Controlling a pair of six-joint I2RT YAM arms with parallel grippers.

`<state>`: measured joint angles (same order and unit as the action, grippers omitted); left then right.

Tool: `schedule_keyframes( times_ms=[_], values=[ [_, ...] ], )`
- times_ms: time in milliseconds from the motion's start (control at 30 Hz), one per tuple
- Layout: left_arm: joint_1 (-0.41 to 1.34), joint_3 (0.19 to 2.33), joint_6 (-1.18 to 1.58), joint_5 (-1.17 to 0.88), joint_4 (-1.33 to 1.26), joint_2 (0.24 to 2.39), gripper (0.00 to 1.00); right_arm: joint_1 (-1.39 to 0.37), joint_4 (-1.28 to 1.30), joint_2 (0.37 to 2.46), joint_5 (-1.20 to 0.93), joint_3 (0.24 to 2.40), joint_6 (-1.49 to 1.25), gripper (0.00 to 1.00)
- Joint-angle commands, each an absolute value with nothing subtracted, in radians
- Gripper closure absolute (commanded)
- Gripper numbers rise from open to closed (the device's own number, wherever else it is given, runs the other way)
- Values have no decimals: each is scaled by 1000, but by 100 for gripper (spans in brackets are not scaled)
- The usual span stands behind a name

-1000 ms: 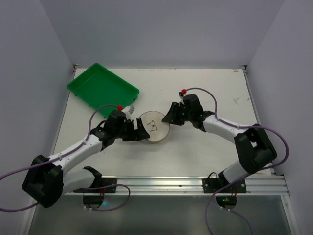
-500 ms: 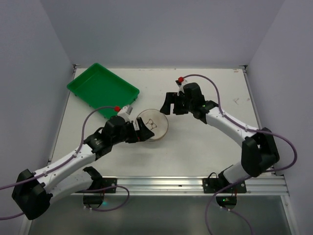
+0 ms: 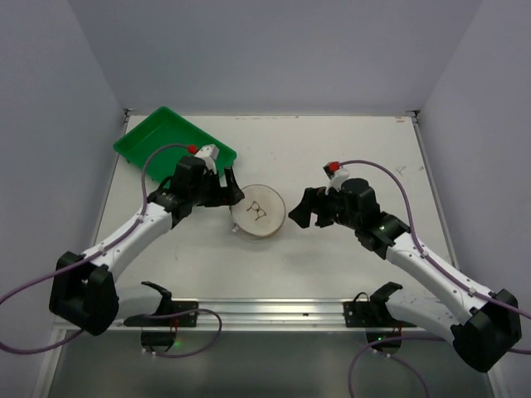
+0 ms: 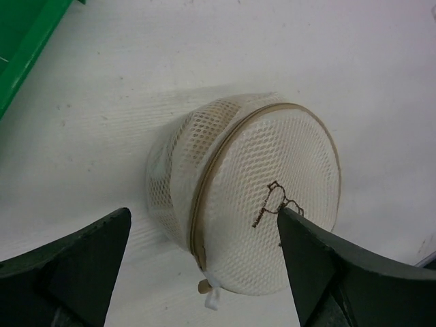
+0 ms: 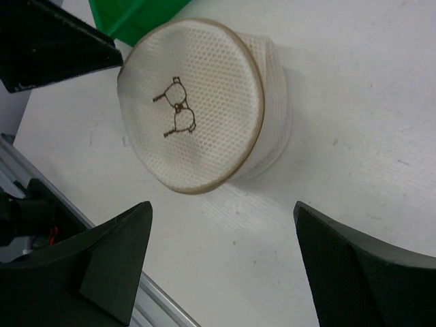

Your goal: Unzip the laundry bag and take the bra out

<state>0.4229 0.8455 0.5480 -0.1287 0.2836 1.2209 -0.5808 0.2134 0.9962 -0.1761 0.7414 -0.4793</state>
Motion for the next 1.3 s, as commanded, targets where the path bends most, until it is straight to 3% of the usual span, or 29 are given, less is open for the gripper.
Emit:
schedule_keyframes(
  times_ms=[0, 100, 200, 233, 400, 567, 633, 833, 1133, 1267],
  values=[
    [405, 945, 405, -313, 236, 1319, 10, -600, 164, 953, -207, 692, -502, 14],
    [403, 986, 382, -389, 244, 1399, 15, -612, 152, 937, -222, 661, -503, 14],
    [403, 982, 385, -442, 247, 1445, 31, -629, 123, 919, -218, 634, -502, 14],
    [405, 968, 412, -466, 236, 1448, 49, -635, 112, 907, -213, 618, -500, 14],
    [414, 784, 640, -457, 83, 1346, 98, -673, 63, 894, -180, 601, -518, 16],
    [506, 625, 940, -266, -61, 1166, 100, -776, 6, 914, -120, 606, -551, 19],
    [596, 583, 1074, -104, -78, 1131, 100, -854, -23, 951, -72, 633, -558, 22],
    [655, 497, 1328, 69, -153, 1074, 100, -1026, -44, 1100, -2, 710, -581, 34],
    [657, 525, 1367, 166, -135, 1062, 100, -1101, -58, 1232, 48, 773, -583, 50],
    [657, 528, 1368, 158, -123, 1062, 100, -1101, -43, 1282, 64, 793, -581, 52]
  ],
)
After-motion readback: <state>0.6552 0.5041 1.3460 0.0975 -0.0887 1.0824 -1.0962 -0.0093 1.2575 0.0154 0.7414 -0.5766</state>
